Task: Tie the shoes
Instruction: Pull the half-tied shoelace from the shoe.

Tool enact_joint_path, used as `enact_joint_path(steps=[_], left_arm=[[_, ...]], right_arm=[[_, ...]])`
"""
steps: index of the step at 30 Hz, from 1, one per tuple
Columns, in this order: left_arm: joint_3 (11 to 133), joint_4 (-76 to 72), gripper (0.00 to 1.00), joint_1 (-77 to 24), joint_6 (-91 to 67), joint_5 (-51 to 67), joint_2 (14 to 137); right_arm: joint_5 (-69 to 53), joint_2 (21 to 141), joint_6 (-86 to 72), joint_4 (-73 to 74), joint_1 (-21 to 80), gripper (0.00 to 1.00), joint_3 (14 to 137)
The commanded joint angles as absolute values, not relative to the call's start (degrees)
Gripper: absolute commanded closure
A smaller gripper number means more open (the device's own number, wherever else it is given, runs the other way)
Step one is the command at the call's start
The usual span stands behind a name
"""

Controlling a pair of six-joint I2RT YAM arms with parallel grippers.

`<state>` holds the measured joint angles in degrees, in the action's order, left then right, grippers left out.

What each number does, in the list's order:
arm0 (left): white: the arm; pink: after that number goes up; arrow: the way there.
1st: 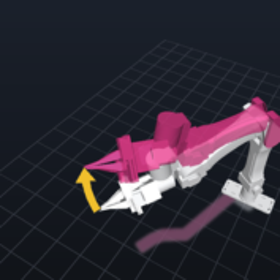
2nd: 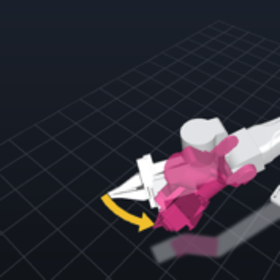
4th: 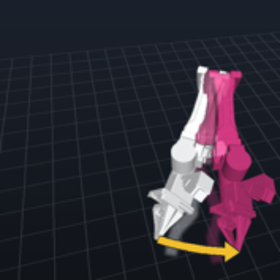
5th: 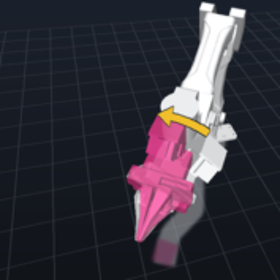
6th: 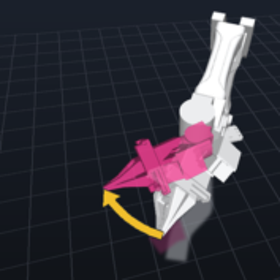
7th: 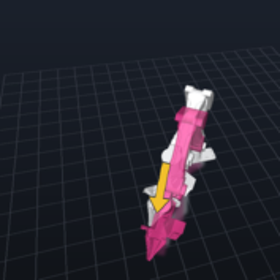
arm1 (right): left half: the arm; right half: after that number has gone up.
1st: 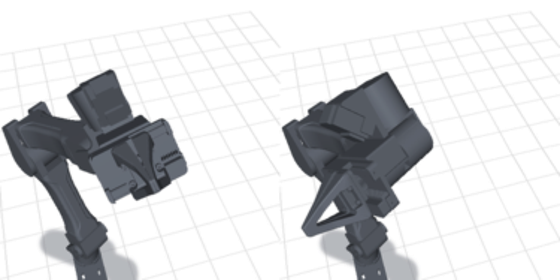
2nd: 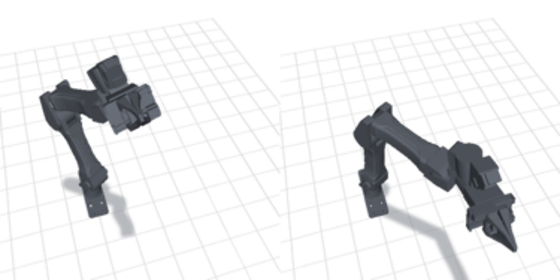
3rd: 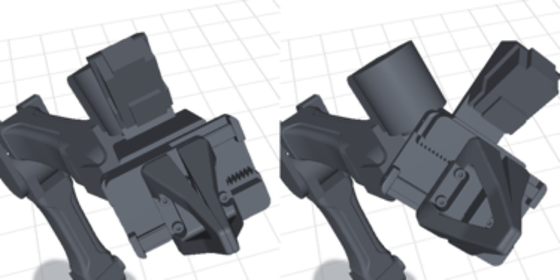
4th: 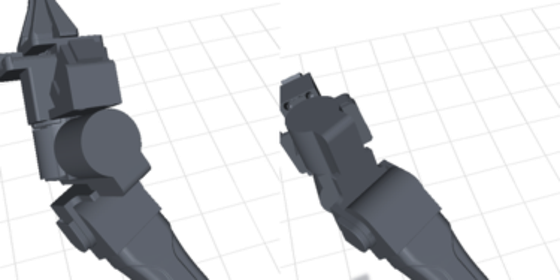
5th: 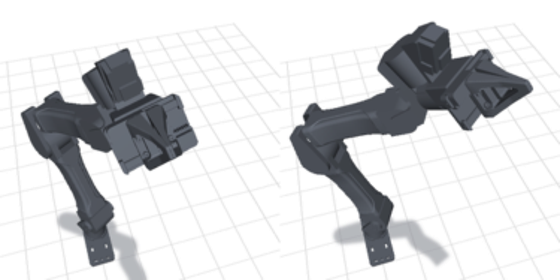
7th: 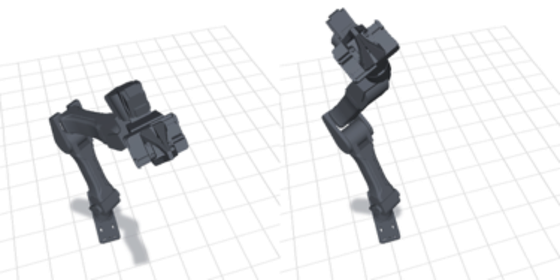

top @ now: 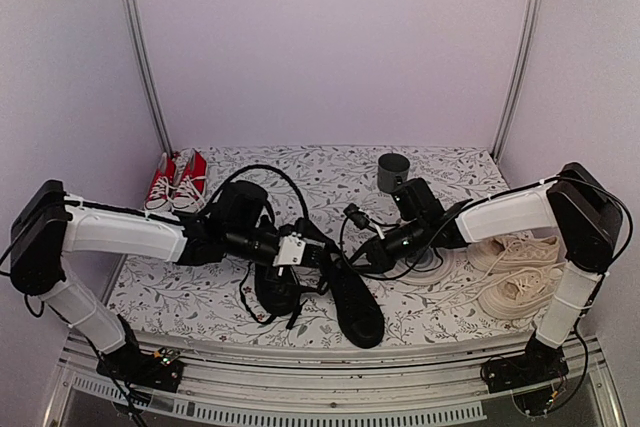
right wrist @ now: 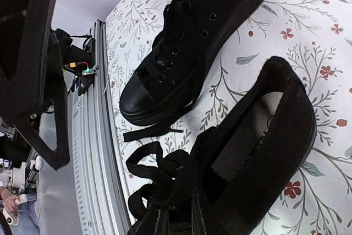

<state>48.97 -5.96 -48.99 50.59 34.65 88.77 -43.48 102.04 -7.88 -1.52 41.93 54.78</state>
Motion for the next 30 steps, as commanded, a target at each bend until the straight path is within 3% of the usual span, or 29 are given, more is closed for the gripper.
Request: enact_joint_path(steps=[1,14,26,30], left_arm=[[41.0,-21.0,0.04,-53.8,45.9,24.9,90.4],[43.2,-27.8,0.08,-53.9,45.3,17.5,99.2],[44.1,-23.8,0.44,-50.2,45.4,22.6,98.7],[44.7,-23.2,0.45,-49.8,45.2,22.5,100.2]], right_arm=[[-44.6,103.0,-7.3,-3.1,41.8,0.83,55.7],[-45.7,103.6,-7.0,-3.1,41.8,0.84,56.0],[-50.5,104.2,-4.7,-1.6,41.8,0.85,56.4],[-51.2,105.0,-4.3,-1.2,41.9,0.85,57.3]])
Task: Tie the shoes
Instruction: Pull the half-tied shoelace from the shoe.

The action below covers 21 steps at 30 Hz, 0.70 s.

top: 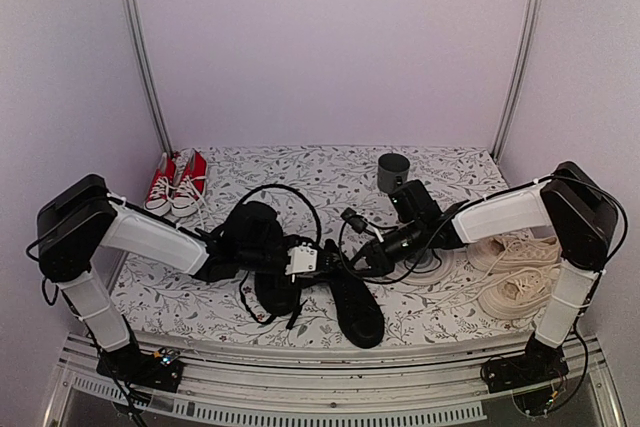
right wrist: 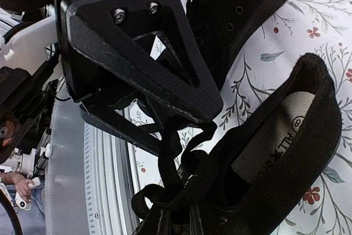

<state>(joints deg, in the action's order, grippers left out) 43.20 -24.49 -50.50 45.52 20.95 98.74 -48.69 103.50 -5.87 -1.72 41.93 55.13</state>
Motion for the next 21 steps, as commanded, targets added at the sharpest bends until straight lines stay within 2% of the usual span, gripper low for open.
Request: enact_joint_path(steps=[1,9,13,17,20,21], left_arm=[[44.9,-23.2,0.45,-49.7,45.2,22.4,100.6],[46.6,-23.3,0.39,-49.7,46.4,22.5,103.0],[47.1,-24.3,0.40,-49.8,46.3,23.0,103.7],[47.9,-24.8,0.48,-49.9,45.5,25.0,104.4],[48.7,-23.5,0.65,-49.9,44.4,27.0,104.7],[48.6,-23.4,0.75,-49.9,43.9,27.7,104.5]], right_arm=[[-51.3,105.1,-4.2,-1.1,42.0,0.86,57.4],[-50.5,105.5,-4.1,-0.5,42.2,0.86,57.7],[-50.2,105.6,-4.0,-0.6,42.2,0.86,57.7],[-49.5,105.9,-3.8,-0.7,42.1,0.86,57.7],[-49.2,106.2,-3.6,-0.7,42.1,0.86,57.7],[-49.2,106.2,-3.5,-0.7,42.1,0.86,57.7]])
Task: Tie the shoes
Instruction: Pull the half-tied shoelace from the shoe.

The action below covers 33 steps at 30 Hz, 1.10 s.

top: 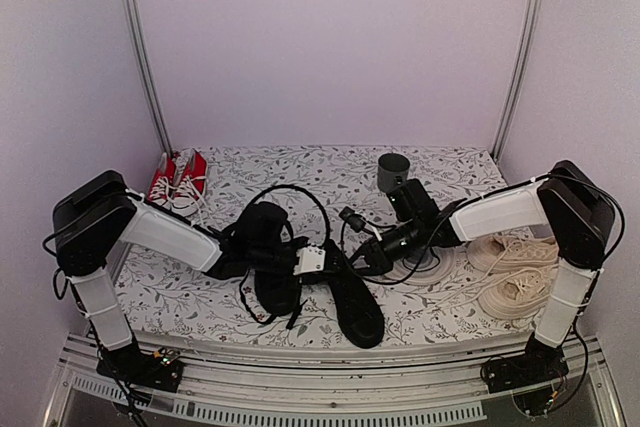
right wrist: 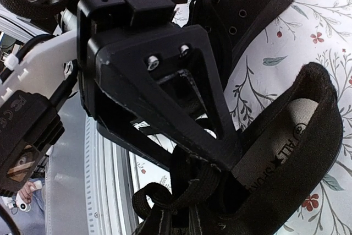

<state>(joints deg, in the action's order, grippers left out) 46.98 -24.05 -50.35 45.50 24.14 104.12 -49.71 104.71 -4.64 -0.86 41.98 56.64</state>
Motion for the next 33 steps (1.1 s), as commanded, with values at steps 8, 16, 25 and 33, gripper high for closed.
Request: enact_joint_path(steps=[8,16,25,33], left_arm=[[47.0,-26.8,1.00,-49.8,37.3,30.9,103.2],[46.0,-31.2,1.00,-49.8,32.9,29.5,103.4],[46.1,-32.8,1.00,-49.4,31.2,29.0,103.5],[46.1,-32.9,1.00,-49.3,30.9,29.4,103.6]], right_arm=[[-48.0,106.8,-3.3,-0.9,42.1,0.86,57.9],[-46.1,107.0,-4.0,-1.7,42.3,0.76,57.8],[-47.7,106.4,-1.1,-1.3,43.5,0.76,57.1],[-46.9,104.6,-2.0,-4.8,43.8,0.71,55.2]])
